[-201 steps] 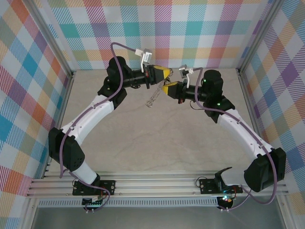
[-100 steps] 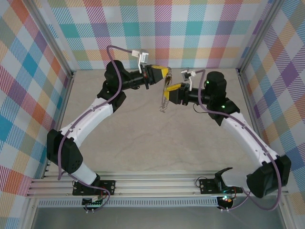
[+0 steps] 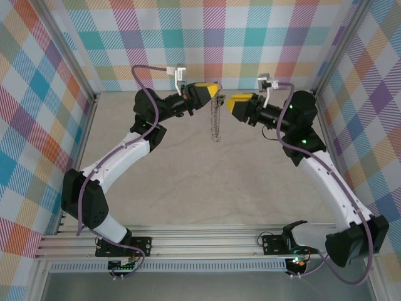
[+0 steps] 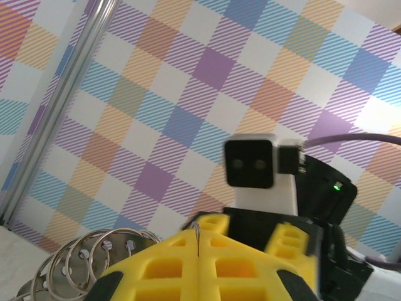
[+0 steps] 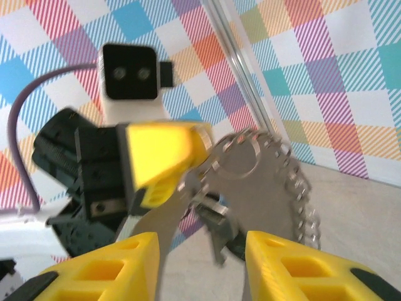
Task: Put the keys on the keyring
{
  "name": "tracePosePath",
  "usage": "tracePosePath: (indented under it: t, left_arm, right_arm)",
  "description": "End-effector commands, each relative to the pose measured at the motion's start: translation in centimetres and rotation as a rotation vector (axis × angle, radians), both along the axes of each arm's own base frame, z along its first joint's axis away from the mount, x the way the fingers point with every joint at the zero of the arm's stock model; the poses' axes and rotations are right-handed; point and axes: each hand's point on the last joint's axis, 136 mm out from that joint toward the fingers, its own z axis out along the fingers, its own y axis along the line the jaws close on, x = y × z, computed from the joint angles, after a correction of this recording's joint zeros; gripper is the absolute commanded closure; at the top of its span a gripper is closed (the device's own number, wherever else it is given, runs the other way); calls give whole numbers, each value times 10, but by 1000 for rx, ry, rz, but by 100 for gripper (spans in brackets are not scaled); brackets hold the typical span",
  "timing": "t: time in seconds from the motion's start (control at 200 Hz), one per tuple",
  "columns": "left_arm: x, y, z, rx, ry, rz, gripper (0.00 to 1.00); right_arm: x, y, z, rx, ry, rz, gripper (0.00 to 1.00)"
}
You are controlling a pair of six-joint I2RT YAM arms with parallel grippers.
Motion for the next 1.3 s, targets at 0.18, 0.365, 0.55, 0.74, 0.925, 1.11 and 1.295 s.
tracePosePath:
  t: [0.18,0.365,0.55,0.74,0.925,1.11,1.295]
  left_arm:
    - [-9,3,17,-65,-51,-9,100]
    - [-8,0,15,-62,-46,-21,100]
    - [-8,-3,14,-61,-43,-25,100]
    - [-8,-4,14,-60,-43,-26,100]
    - [-8,-6,15,-60,-42,-28,100]
    - [-6,-6,15,-59,-43,-21,100]
    - [-6,-8,15,-59,-41,-25,100]
  right_arm:
    - [15,0,53,187,-58,10,59]
    - [19,3,56,209,-48,34,60]
    - [22,8,54,213,-31,66,67]
    - [22,13,43,204,1,103,72]
    - [20,14,31,194,29,115,73]
    - [16,13,21,186,45,117,73]
    - [15,12,15,184,56,111,82]
